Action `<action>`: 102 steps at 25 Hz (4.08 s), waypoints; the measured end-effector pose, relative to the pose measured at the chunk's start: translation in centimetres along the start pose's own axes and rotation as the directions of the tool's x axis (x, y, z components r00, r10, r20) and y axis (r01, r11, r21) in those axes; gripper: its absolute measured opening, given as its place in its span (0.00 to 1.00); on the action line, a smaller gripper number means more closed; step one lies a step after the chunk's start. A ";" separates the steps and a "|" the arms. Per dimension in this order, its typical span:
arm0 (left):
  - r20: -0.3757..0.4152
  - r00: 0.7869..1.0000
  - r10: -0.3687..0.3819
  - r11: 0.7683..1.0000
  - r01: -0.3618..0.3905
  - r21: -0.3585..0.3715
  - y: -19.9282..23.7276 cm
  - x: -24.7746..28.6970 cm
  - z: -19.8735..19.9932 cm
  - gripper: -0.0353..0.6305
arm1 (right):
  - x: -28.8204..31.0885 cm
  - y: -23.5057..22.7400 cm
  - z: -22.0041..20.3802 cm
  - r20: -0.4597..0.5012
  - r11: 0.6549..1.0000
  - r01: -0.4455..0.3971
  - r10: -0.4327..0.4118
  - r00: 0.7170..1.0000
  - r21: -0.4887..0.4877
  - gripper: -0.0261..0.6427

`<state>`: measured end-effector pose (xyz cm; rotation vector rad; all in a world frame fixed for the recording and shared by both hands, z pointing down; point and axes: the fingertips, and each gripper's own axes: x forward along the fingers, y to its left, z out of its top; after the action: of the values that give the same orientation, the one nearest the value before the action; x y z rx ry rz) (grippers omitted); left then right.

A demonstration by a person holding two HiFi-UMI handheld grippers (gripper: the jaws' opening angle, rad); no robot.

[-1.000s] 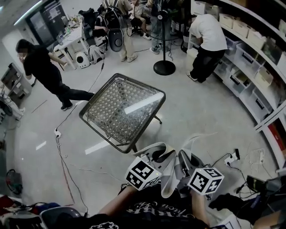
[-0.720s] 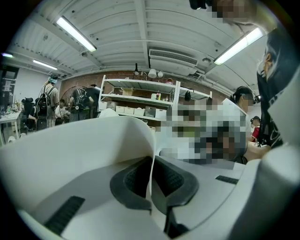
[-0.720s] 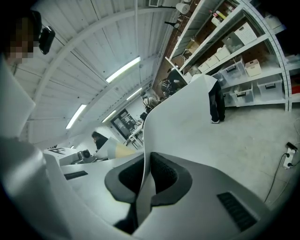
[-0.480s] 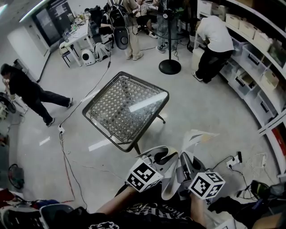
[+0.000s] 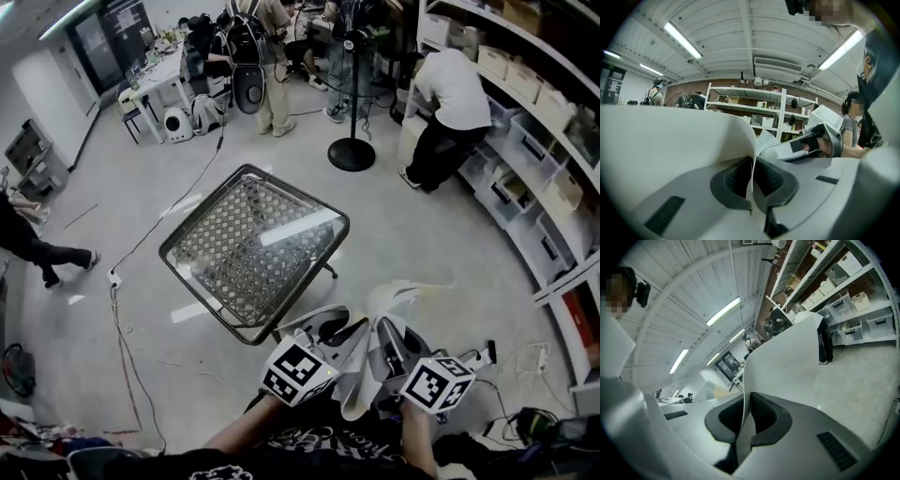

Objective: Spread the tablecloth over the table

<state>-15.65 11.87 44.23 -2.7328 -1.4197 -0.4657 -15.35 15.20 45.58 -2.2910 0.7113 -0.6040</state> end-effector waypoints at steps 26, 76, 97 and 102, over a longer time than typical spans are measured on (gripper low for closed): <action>0.405 0.866 0.294 0.898 -0.395 0.193 31.3 3.2 21.8 0.10 | 24.9 5.9 28.0 0.133 0.872 -0.168 0.255 0.958 -0.460 0.07; 0.080 -0.034 0.996 -0.039 -0.997 0.066 57.1 -31.3 5.8 0.10 | 63.0 17.3 9.2 -0.569 0.595 -0.798 0.624 0.536 -0.100 0.09; -0.101 0.008 0.995 -0.026 -0.944 -0.329 40.1 -27.8 -7.8 0.12 | 53.5 8.4 3.8 -0.650 0.780 -0.613 0.402 0.645 -0.125 0.08; -0.110 0.062 0.992 0.009 -0.907 -0.422 37.1 -26.0 -9.9 0.13 | 51.7 5.2 4.9 -0.606 0.839 -0.522 0.338 0.720 -0.153 0.08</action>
<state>-2.35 -32.13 50.76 -3.1907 1.0185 -0.3008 24.36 -18.29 50.26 -2.0862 1.6965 -0.9994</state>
